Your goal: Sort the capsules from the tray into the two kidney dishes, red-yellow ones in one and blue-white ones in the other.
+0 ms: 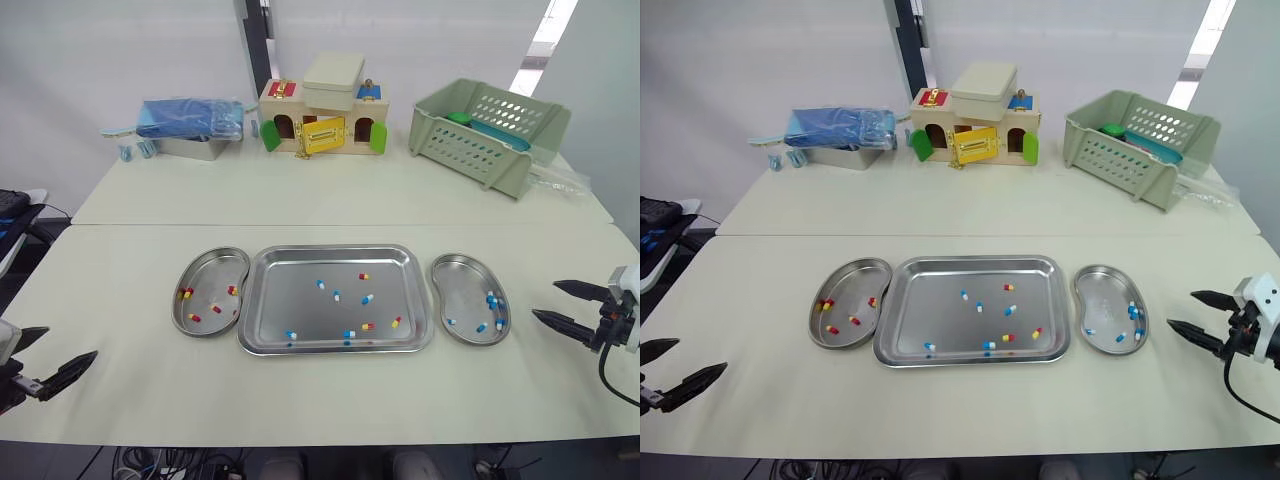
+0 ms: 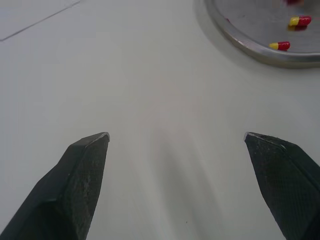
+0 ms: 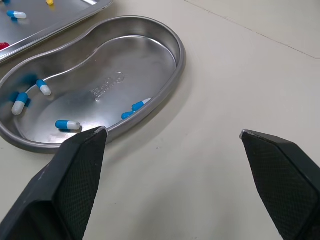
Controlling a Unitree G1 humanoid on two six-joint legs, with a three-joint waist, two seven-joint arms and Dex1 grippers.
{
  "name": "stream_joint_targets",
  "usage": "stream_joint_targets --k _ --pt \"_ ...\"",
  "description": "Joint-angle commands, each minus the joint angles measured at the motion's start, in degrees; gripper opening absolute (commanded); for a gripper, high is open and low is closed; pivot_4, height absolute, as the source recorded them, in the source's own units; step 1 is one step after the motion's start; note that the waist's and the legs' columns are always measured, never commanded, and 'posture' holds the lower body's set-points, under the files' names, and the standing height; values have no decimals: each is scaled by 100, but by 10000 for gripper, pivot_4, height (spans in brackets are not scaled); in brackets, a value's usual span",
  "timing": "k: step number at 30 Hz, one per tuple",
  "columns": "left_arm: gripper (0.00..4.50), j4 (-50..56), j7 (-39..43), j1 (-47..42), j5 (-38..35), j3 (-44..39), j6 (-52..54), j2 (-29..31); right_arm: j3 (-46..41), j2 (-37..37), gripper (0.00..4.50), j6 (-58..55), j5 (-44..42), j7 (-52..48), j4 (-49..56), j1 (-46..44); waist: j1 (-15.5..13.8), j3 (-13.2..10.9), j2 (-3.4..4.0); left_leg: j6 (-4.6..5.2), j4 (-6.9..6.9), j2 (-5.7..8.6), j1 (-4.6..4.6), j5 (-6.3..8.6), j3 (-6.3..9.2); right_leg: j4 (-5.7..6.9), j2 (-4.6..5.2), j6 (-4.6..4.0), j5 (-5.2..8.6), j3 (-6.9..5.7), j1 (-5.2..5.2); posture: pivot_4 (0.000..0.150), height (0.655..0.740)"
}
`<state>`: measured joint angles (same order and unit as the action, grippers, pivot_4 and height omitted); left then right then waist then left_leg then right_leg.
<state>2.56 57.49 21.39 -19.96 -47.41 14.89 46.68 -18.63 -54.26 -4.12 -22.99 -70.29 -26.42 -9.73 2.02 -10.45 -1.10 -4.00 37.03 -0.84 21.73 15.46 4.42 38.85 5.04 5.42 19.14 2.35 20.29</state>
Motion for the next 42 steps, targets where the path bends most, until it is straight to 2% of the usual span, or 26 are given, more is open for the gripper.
stream_joint_targets --k 1,3,8,14,19,25,33,36,39,42 --pt "44691 443 -114 -96 -223 -20 -783 -413 -29 -245 45000 -173 91 11 -148 -259 -3 0 0 0 0 0 0 0 0 0 0 0 0 0 0 1500 7400" --pt "44691 1114 51 94 -584 228 -985 -887 -18 -264 45000 -154 167 54 -174 -315 -4 1 1 -1 1 0 2 0 -1 -1 1 0 0 -1 0 1500 7400" --pt "44691 2323 119 688 -1019 849 -1072 -1558 147 -424 45000 -380 276 -165 -338 -456 -7 3 2 -2 2 -1 4 0 -6 -9 3 0 -1 2 -3 1500 7400" --pt "44691 2924 342 1514 -1128 1698 -1529 -2215 190 -609 45000 -343 404 -391 -297 -479 2 9 13 -1 2 0 2 0 -14 -13 3 0 -1 8 -5 1500 7400" --pt "44691 2479 574 1874 -879 2274 -2603 -2844 96 -708 45000 -337 341 -476 -247 -492 -13 11 16 0 3 1 0 1 -14 -17 3 0 -1 5 -11 1500 7400" --pt "44691 1543 651 1821 -787 2609 -3951 -3443 222 -815 45000 -220 444 -629 -331 -709 -8 11 17 0 2 2 1 1 -15 -23 3 0 -1 6 -10 1500 7400" --pt "44691 1199 309 1736 -793 2951 -4634 -3658 431 -1093 45000 -561 352 -1151 -157 -1248 1 11 29 3 1 3 2 2 -16 -27 3 1 -1 8 -10 1500 7400" --pt "44691 1155 259 1826 -875 3128 -4983 -3785 626 -1203 45000 -1209 138 -1459 390 -1490 22 12 33 4 1 3 2 3 -18 -29 3 2 -2 11 -9 1500 7400" --pt "44691 1038 282 1955 -983 3323 -5272 -3864 901 -1227 45000 -2275 -299 -1614 1557 -1651 73 15 39 11 1 3 2 8 -21 -36 3 4 -3 17 -9 1500 7400" --pt "44691 994 167 1924 -1039 3395 -5446 -3874 1271 -941 45000 -3169 -713 -1287 2823 -1928 122 20 52 17 -1 3 10 12 -23 -64 3 15 -11 20 -10 1500 7400"
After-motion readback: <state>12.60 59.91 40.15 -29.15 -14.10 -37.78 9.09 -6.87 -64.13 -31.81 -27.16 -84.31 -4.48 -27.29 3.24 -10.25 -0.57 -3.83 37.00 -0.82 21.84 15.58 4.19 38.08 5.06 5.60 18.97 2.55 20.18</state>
